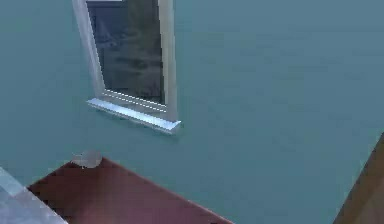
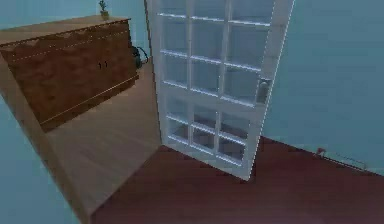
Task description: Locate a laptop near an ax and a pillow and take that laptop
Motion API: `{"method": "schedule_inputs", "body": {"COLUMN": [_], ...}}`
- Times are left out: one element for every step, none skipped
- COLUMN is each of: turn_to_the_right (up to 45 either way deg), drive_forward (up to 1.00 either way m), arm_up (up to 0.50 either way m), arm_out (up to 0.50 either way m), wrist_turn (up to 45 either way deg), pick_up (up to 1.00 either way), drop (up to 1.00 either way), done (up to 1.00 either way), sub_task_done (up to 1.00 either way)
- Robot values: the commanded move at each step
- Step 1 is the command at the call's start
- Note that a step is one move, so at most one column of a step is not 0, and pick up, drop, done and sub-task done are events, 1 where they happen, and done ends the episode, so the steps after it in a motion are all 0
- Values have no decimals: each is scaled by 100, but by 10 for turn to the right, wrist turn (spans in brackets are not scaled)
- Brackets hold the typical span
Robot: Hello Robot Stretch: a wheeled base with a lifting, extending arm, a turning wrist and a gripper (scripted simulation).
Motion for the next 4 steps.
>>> {"method": "schedule_inputs", "body": {"turn_to_the_right": [450,240,0,-30], "drive_forward": [0,0,95,0], "arm_up": [0,0,0,0], "arm_out": [0,0,0,0], "wrist_turn": [0,0,0,0], "pick_up": [0,0,0,0], "drop": [0,0,0,0], "done": [0,0,0,0], "sub_task_done": [0,0,0,0]}}
